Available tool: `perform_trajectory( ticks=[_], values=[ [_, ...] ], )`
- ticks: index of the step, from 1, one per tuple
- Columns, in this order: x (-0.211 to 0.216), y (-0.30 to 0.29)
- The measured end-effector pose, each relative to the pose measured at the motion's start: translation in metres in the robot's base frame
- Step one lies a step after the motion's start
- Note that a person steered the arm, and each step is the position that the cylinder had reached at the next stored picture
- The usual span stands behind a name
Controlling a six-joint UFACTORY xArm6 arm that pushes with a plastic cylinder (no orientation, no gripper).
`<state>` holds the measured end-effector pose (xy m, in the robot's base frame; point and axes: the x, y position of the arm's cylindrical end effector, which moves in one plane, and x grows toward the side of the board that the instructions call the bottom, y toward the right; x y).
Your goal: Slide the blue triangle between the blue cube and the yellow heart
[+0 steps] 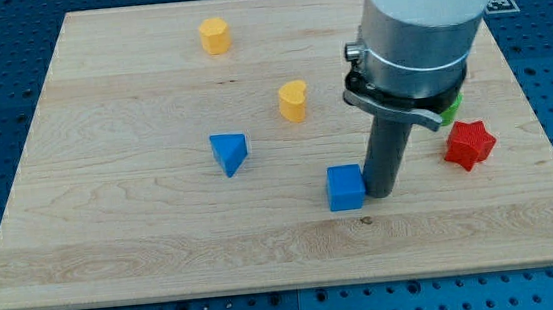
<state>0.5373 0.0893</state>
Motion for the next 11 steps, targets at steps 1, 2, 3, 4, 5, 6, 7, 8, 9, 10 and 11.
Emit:
perform_trajectory(
  ticks=[1,2,3,4,5,6,7,8,9,10,11],
  values=[
    [0.0,-0.019],
    [0.0,-0.027],
    [0.0,-0.027],
    [0.011,-0.016],
    [0.052,-0.006],
    [0.081,-0.047],
    [0.077,-0.111],
    [0.028,-0.155],
    [-0.03,-0.176],
    [-0.032,-0.176],
    [-0.054,-0.181]
  ],
)
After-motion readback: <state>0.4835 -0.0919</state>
